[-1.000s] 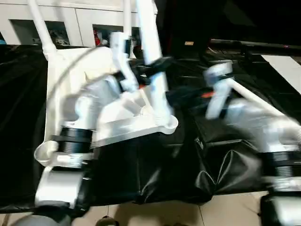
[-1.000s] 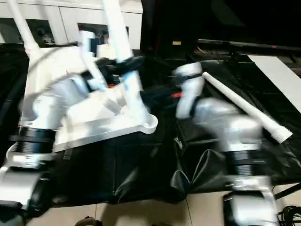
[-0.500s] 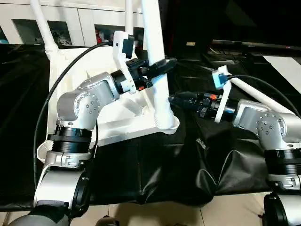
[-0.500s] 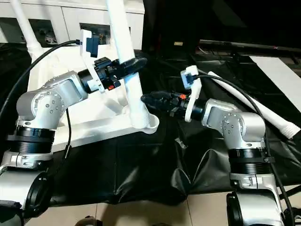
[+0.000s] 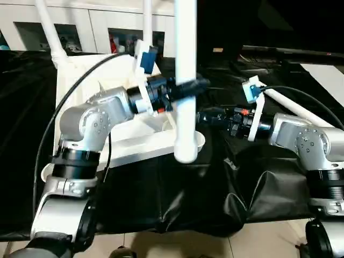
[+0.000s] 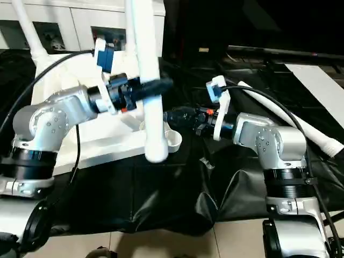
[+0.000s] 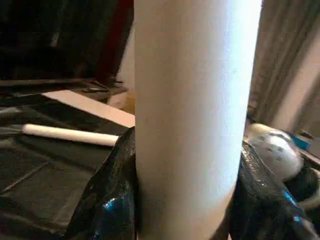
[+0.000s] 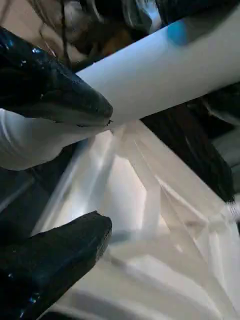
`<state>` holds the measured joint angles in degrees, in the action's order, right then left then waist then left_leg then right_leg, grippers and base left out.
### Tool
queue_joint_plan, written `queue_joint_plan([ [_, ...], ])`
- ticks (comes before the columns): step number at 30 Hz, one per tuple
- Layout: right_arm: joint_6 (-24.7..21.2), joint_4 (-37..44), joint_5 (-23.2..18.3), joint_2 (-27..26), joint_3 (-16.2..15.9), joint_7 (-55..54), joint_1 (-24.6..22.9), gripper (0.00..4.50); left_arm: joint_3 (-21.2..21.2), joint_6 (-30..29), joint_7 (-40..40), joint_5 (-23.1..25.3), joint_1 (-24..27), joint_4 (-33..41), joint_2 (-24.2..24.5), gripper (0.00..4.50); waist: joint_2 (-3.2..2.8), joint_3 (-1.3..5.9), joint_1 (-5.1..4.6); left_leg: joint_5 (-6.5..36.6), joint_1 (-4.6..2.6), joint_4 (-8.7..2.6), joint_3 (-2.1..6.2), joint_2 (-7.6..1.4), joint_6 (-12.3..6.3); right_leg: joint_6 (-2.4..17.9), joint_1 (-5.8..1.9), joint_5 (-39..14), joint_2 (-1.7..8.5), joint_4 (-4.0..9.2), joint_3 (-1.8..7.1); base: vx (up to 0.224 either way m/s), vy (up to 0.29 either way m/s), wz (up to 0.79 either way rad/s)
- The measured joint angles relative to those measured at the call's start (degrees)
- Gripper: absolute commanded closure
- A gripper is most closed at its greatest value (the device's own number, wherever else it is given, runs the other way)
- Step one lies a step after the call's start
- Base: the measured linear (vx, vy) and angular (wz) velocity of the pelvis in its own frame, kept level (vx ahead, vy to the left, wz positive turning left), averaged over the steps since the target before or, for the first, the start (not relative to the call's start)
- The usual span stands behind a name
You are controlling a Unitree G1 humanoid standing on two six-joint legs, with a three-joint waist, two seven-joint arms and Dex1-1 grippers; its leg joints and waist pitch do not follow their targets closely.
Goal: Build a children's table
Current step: Pick table leg
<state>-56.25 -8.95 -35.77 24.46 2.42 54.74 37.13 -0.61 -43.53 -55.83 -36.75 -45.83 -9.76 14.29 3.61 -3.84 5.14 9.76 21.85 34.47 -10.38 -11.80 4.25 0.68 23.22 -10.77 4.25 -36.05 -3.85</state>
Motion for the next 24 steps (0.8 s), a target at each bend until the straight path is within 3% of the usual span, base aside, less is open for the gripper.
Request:
queue_joint_plan([
  [7,-0.1,1.1,-1.1,0.9,-0.9,4.5,-0.7,1.48,0.3,-0.1,-5.1,-1.9,0.0,-0.3,0.0,2.65,0.0,0.0,0.01,0.0,0.0,0.03,0.0,0.0,0.0,0.0,0.0,0.0,0.01,-0.03,0.0,0.0,0.0,0.0],
  [24,0.6,6.0,-4.6,2.6,-3.0,12.0,-3.4,1.48,-0.8,1.0,-7.7,-3.5,-0.2,-4.6,-1.4,2.65,-0.01,0.01,0.03,0.0,-0.01,0.1,0.0,0.0,-0.03,0.0,-0.02,0.0,0.02,-0.09,0.0,0.0,0.0,0.0],
])
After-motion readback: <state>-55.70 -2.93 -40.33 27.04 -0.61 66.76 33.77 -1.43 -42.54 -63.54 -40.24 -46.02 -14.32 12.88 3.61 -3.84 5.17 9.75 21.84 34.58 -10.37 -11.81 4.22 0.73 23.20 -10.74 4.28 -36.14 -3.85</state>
